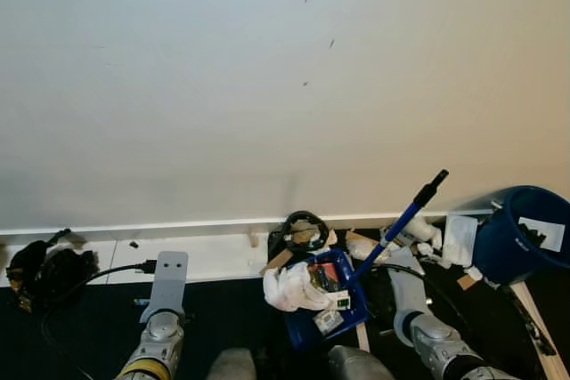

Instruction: Sweep floor

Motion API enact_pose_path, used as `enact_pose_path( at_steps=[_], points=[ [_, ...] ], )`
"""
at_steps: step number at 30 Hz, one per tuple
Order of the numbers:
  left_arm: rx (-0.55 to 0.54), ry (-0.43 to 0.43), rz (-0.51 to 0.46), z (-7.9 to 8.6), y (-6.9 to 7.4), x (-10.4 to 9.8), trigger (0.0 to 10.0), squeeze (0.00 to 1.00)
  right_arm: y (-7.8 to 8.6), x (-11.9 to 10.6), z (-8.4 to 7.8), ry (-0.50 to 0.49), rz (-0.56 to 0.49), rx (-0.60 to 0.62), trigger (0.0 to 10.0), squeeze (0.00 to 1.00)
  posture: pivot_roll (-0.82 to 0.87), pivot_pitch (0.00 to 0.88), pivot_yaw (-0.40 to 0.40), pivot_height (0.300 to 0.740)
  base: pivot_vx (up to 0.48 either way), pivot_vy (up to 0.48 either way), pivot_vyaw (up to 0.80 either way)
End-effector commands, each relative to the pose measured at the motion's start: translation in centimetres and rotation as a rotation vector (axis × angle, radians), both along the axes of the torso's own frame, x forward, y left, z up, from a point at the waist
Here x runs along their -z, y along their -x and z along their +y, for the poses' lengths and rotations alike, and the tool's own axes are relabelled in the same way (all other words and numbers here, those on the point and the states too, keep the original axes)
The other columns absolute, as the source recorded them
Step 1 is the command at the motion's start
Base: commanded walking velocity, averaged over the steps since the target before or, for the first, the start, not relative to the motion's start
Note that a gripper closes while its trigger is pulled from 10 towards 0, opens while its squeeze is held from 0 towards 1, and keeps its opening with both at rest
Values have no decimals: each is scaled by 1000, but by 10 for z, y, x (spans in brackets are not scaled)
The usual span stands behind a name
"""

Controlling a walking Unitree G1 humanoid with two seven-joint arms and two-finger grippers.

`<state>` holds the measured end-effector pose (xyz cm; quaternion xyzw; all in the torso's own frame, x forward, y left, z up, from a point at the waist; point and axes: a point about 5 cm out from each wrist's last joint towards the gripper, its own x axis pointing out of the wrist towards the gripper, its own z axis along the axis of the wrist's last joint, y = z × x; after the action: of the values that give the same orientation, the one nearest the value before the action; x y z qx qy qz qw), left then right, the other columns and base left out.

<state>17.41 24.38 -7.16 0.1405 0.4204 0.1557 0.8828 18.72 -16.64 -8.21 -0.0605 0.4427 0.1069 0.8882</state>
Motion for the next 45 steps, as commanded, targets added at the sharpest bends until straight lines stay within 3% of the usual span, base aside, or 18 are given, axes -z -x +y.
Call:
enact_pose_path(
  at_steps=[1,8,17,28,36,40,45],
  points=[
    [-38,51,39,-3,13,8,10000,0,6,3,0,12,36,-29,10000,0,172,0,-131,740,0,0,0],
    [-33,44,16,-1,8,5,10000,0,3,2,-5,-1,23,44,10000,0,161,0,-109,740,0,0,0],
    [-21,60,-3,-3,1,2,10000,0,14,7,-2,0,54,6,10000,0,162,0,-102,740,0,0,0],
    [-3,75,63,-3,19,11,10000,0,27,12,-10,20,87,5,10000,0,154,0,-87,740,0,0,0],
    [5,110,50,-7,14,10,10000,0,27,12,-10,19,93,14,10000,0,153,0,-97,740,0,0,0],
    [-1,178,54,-13,11,11,10000,0,25,12,-5,7,88,5,10000,0,140,0,-93,740,0,0,0],
    [8,177,55,-17,10,12,10000,0,25,12,-3,6,88,1,10000,0,142,0,-97,740,0,0,0]
  ],
)
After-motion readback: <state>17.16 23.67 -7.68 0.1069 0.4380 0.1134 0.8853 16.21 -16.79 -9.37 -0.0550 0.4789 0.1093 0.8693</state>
